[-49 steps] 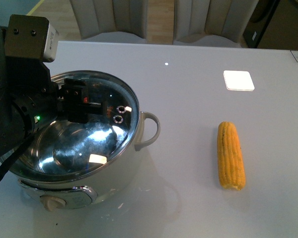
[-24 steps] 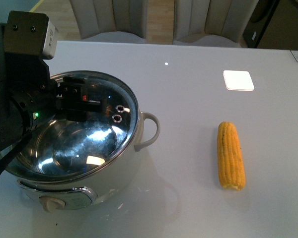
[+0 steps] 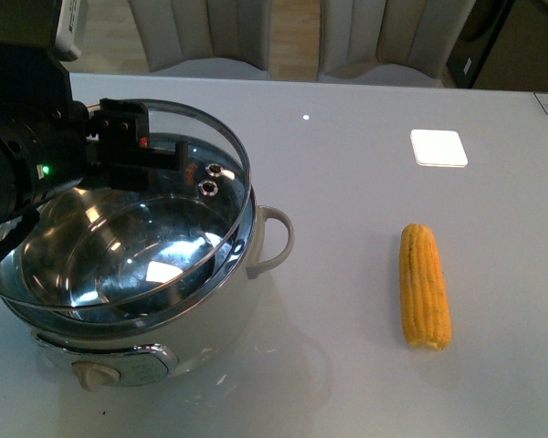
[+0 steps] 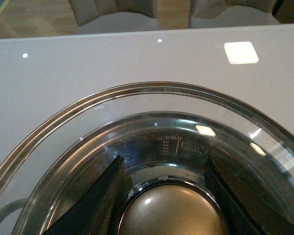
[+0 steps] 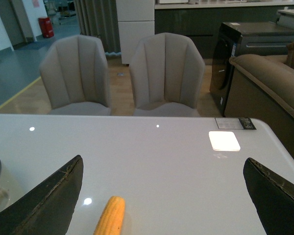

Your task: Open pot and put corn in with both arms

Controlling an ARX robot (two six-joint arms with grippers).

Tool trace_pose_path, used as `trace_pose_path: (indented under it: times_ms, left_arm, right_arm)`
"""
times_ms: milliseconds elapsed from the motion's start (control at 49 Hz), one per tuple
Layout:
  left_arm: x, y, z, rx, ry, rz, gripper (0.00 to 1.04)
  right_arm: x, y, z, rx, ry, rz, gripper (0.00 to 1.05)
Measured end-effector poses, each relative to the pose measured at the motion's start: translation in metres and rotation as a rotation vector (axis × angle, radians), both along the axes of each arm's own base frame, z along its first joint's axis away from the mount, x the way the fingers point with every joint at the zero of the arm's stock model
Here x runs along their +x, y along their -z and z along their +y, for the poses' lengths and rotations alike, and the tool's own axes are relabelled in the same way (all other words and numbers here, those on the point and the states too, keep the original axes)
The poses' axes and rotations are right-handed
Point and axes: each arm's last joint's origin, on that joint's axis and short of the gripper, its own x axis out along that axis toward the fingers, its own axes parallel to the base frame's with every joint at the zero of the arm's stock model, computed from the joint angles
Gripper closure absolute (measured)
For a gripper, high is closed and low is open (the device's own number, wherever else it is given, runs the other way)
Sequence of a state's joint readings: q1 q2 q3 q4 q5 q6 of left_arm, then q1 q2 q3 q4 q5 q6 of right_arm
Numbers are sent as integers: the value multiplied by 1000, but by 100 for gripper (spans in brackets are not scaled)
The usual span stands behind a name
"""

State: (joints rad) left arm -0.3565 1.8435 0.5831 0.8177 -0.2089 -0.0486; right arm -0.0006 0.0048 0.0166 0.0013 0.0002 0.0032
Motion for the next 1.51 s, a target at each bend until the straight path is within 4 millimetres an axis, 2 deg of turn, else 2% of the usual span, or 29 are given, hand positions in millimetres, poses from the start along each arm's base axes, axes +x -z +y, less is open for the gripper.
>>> trace_pose_path:
  times_ms: [122, 224, 327, 408, 551, 653, 776, 959, 1286, 1510]
  left_arm:
    - [0, -14, 5, -12, -8, -29, 62]
    - [2, -32, 20, -28, -43, -81, 62]
    - [-3, -40, 50, -16, -107, -113, 62]
    - [-8, -37, 68, -2, -135, -106, 62]
    - [-23, -23, 118, 33, -212, -75, 62]
    - [-28, -24, 150, 49, -263, -93, 62]
    - [-34, -24, 179, 50, -328, -114, 62]
    - [-37, -8, 205, 63, -392, -95, 62]
    - [-26, 38, 250, 46, -479, -54, 62]
    - [-21, 70, 268, 47, -503, -26, 62]
  right_arm:
    - [0, 0, 0, 0, 0, 0, 9]
    - [0, 0, 0, 0, 0, 0, 9]
    - [0, 0, 0, 0, 0, 0, 9]
    - [0, 0, 0, 0, 0, 0, 9]
    - [0, 0, 0, 0, 0, 0, 9]
    - [0, 0, 0, 0, 0, 0, 9]
    - [0, 0, 0, 0, 0, 0, 9]
    - [0, 0, 0, 0, 0, 0, 9]
    - [0, 0, 0, 0, 0, 0, 9]
    - [0, 0, 0, 0, 0, 0, 9]
